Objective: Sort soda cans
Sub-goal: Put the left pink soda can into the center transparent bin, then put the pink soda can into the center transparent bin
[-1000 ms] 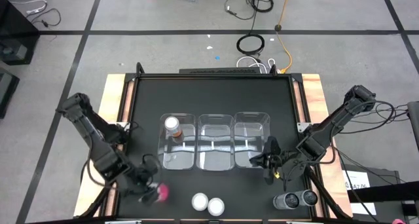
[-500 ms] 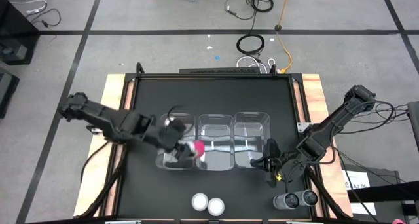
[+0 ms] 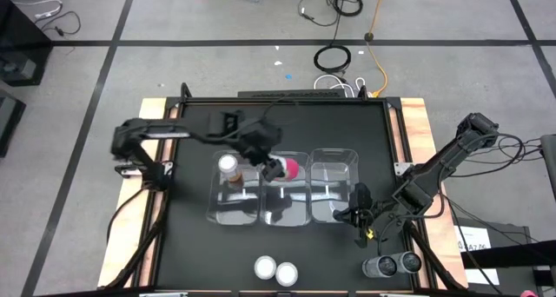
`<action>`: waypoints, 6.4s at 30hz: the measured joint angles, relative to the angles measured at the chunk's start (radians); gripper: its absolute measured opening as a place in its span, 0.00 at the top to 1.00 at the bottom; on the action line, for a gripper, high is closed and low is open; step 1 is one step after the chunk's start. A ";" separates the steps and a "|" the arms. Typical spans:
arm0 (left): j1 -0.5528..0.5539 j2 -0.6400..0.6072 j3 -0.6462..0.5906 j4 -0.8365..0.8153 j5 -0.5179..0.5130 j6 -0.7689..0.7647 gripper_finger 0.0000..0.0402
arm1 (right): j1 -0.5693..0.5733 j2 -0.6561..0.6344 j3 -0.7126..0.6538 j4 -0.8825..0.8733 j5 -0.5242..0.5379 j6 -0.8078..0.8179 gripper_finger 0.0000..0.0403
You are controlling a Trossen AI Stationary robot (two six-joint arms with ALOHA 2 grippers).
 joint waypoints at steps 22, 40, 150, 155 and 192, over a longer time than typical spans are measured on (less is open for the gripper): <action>0.072 0.487 0.379 -0.475 -0.005 0.292 0.19 | 0.000 0.000 0.000 -0.004 0.081 0.031 1.00; 0.069 0.535 0.379 -0.495 -0.055 0.240 0.19 | 0.000 0.000 0.000 -0.005 0.079 0.028 1.00; -0.059 0.319 0.639 -0.628 -0.104 0.136 0.05 | 0.000 0.000 0.000 0.001 0.010 0.047 1.00; -0.192 0.247 0.639 -0.628 -0.230 0.172 0.05 | 0.000 0.000 0.000 0.001 -0.050 0.051 1.00; -0.649 -0.315 -0.774 0.854 -0.562 0.268 0.05 | -0.053 0.352 0.424 0.104 -0.087 -0.321 1.00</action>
